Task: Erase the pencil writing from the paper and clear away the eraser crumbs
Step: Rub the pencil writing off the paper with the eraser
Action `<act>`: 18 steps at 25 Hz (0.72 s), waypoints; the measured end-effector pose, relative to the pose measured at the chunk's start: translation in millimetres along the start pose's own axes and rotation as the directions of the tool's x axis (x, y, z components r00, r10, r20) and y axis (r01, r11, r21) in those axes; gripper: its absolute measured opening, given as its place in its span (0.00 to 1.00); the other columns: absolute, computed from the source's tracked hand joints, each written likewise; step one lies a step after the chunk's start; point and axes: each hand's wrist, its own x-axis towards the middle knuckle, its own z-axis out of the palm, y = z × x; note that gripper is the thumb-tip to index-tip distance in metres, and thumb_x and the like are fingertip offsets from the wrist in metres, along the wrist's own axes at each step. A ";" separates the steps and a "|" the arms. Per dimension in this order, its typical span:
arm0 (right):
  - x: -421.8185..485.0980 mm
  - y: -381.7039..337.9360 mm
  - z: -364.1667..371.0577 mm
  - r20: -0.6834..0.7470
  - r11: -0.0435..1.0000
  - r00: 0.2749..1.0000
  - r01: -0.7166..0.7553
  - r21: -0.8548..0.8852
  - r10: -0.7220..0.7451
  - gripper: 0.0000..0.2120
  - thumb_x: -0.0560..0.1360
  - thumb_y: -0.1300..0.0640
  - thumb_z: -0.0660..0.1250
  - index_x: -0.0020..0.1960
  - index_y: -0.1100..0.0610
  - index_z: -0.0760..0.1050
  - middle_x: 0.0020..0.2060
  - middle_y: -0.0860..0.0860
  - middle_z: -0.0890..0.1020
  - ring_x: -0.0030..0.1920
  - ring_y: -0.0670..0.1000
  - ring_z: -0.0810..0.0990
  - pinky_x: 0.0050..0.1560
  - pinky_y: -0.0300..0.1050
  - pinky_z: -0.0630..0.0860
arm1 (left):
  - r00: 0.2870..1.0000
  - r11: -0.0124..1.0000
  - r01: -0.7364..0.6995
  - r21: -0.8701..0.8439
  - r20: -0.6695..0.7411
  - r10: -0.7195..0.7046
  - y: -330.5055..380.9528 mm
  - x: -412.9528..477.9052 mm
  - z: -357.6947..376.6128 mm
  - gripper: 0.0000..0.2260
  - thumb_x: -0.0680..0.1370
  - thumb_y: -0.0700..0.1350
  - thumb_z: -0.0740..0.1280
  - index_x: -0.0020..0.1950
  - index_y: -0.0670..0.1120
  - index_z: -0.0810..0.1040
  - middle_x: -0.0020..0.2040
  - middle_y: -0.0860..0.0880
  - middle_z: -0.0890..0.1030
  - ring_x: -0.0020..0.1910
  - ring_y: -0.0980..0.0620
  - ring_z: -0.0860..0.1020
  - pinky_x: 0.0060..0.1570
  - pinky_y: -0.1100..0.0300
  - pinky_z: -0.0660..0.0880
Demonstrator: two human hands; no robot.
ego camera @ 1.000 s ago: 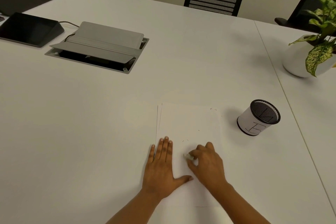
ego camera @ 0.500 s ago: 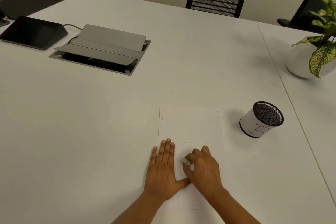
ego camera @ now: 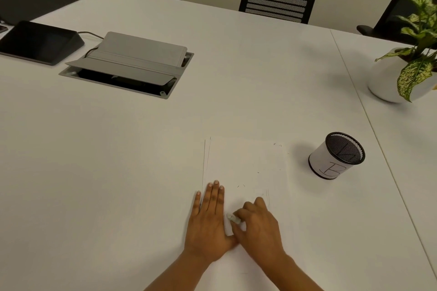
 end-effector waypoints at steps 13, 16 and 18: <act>31.0 11.3 -16.8 -0.108 0.986 0.984 -0.151 -0.077 0.142 0.13 0.68 0.58 0.73 0.28 0.61 0.76 0.26 0.54 0.78 0.37 0.52 0.74 0.26 0.42 0.67 | 1.000 1.000 0.019 0.021 0.017 -0.019 -0.6 -0.7 2.8 0.49 0.66 0.77 0.48 0.71 0.39 0.62 0.72 0.42 0.63 0.71 0.43 0.62 0.67 0.48 0.49; 18.7 -5.8 -14.2 -0.050 0.988 0.999 -0.026 -0.150 0.019 0.13 0.56 0.59 0.80 0.23 0.56 0.76 0.20 0.49 0.76 0.29 0.49 0.75 0.20 0.39 0.69 | 1.000 1.000 0.013 0.024 0.016 -0.013 -0.1 -0.2 2.6 0.47 0.67 0.75 0.47 0.70 0.40 0.65 0.71 0.42 0.65 0.70 0.43 0.64 0.67 0.47 0.50; 20.7 -1.0 -16.9 -0.060 0.983 0.998 -0.010 -0.183 -0.001 0.12 0.56 0.57 0.80 0.24 0.56 0.77 0.20 0.48 0.77 0.28 0.49 0.75 0.20 0.39 0.69 | 0.999 1.000 0.018 0.019 0.026 -0.019 0.1 0.1 1.8 0.47 0.67 0.76 0.47 0.70 0.40 0.65 0.71 0.42 0.66 0.70 0.43 0.64 0.67 0.48 0.50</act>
